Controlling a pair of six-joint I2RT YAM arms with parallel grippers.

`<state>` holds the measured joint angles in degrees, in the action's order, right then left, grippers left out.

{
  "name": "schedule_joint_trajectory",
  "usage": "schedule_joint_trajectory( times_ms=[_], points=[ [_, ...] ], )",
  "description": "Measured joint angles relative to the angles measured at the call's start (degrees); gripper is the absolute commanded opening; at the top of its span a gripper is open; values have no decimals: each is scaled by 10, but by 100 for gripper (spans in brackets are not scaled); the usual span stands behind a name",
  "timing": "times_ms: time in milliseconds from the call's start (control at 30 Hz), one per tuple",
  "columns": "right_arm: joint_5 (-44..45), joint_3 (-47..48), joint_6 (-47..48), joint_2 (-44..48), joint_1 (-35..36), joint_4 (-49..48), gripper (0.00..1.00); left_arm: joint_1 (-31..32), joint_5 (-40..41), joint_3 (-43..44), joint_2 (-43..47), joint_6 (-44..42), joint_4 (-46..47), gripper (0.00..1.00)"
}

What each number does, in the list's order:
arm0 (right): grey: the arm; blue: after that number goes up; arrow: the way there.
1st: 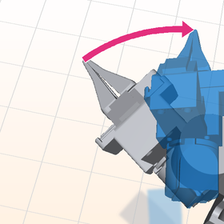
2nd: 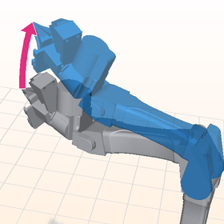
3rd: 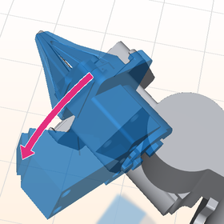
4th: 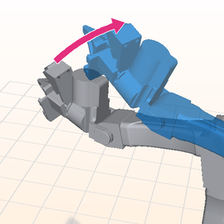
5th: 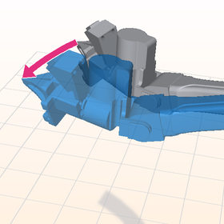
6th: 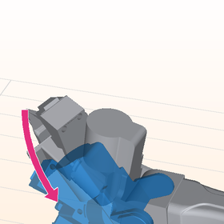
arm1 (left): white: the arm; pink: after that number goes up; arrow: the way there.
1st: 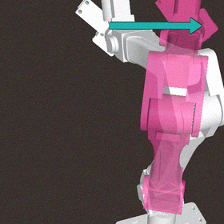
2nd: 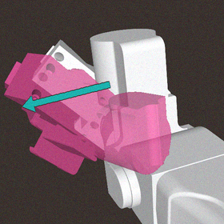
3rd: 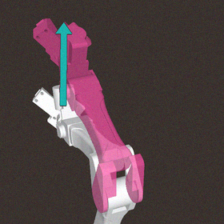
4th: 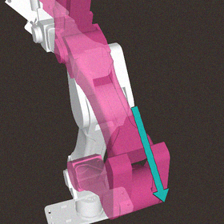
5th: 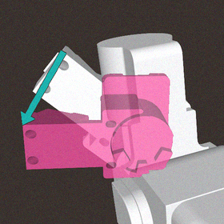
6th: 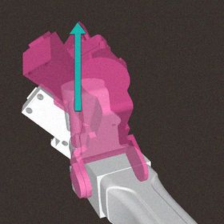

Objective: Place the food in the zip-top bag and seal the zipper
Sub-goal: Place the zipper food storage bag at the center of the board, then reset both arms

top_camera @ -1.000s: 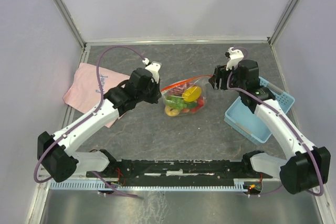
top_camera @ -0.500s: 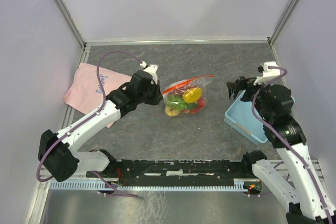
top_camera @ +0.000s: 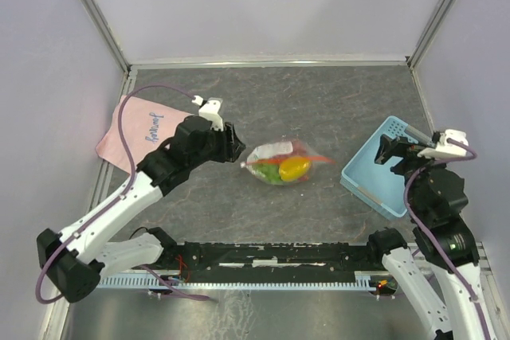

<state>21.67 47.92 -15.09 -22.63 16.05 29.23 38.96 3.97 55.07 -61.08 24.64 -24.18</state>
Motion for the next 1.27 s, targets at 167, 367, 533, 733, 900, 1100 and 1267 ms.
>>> schedule_joint_trajectory(
  times_ms=[167,367,533,733,900,1100,1267],
  points=[
    [55,-10,-2,61,0,3,99,0,-6,-31,66,0,20,64],
    [85,-14,-1,75,0,19,99,-2,16,-39,82,1,15,83],
    [100,-12,1,69,0,50,99,-32,87,-41,118,8,-4,90],
    [111,-10,11,77,0,63,99,-45,172,-52,240,1,-3,98],
    [115,-10,16,92,0,61,99,-45,220,-67,314,-29,17,100],
    [116,-10,22,92,0,61,99,-45,244,-105,326,-43,24,99],
    [116,-13,26,95,0,60,99,-45,251,-109,320,-46,22,99]
  ],
)
